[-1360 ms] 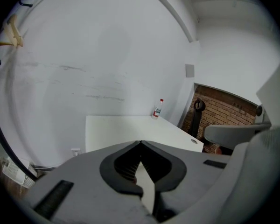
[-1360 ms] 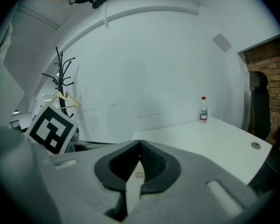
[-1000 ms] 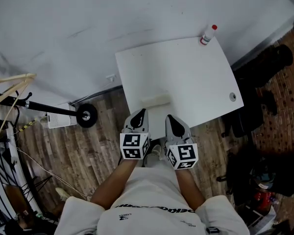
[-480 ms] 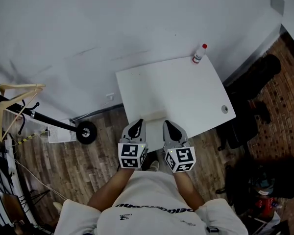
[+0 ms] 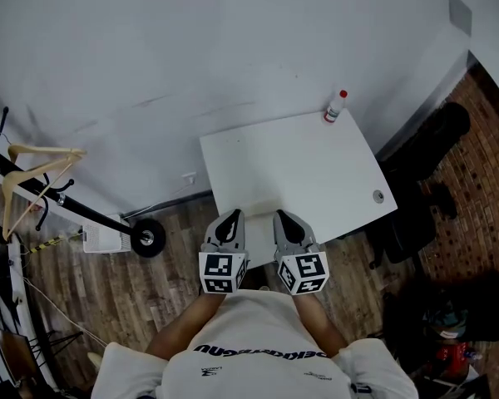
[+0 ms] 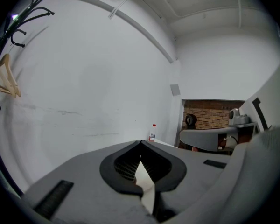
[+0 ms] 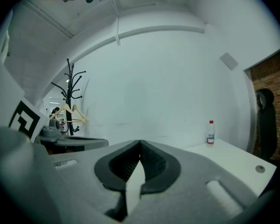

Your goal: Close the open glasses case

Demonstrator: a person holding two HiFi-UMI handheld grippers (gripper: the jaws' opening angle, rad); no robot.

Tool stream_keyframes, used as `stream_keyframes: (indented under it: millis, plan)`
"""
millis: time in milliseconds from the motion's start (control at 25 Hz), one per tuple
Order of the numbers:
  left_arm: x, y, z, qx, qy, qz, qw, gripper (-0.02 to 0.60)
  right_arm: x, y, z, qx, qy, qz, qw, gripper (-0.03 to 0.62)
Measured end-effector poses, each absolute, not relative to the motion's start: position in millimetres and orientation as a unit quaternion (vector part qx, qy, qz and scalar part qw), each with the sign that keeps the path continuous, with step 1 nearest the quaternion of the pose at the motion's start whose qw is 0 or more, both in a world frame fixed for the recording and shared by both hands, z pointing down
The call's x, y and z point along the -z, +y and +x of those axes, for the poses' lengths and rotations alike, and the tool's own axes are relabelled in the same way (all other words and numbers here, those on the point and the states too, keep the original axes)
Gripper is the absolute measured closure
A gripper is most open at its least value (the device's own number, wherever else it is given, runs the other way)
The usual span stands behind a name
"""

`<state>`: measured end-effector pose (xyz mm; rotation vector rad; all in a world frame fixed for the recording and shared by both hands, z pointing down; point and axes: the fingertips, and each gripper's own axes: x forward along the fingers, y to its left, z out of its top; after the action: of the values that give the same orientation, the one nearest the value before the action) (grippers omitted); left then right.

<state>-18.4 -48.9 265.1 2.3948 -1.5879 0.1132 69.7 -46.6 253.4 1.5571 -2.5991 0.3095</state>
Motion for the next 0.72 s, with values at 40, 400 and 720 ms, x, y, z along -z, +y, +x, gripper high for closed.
stream_keyframes:
  millis: [40,400,720]
  plan:
    - [-263.7,-48.3,-18.7,-0.038,-0.548,0.826,0.129,0.584,-253.2,-46.3,69.3,-0.100,-0.853,0.510,0.049,0.592]
    - [-255.7,-46.2,-19.7,-0.026,-0.548,0.828,0.120,0.583,-247.6,-44.4,63.7,-0.085,-0.856,0.508,0.049,0.592]
    - [-257.5,-45.9,-23.5,-0.024,-0.552,0.825,0.121,0.584,-248.1,-44.4,62.7,-0.082,-0.855,0.509,0.052,0.592]
